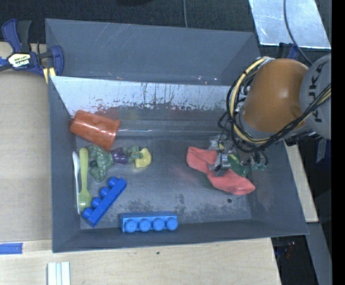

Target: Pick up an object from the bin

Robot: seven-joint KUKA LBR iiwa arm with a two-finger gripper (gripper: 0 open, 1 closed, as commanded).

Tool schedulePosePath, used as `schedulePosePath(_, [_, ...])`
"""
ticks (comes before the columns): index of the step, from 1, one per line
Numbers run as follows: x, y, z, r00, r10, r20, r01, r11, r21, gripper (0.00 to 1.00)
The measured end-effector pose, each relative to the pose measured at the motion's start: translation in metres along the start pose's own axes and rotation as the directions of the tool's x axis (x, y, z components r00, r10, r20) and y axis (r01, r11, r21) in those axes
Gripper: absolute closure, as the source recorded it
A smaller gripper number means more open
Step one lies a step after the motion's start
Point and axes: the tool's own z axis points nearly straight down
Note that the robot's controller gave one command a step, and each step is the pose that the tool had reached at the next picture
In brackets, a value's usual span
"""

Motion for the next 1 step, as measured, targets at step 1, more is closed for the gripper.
schedulePosePath(1, [0.0229,0.0019,-0.0668,1.0,-0.025,-0.002,0.025,1.0,0.0,1.0])
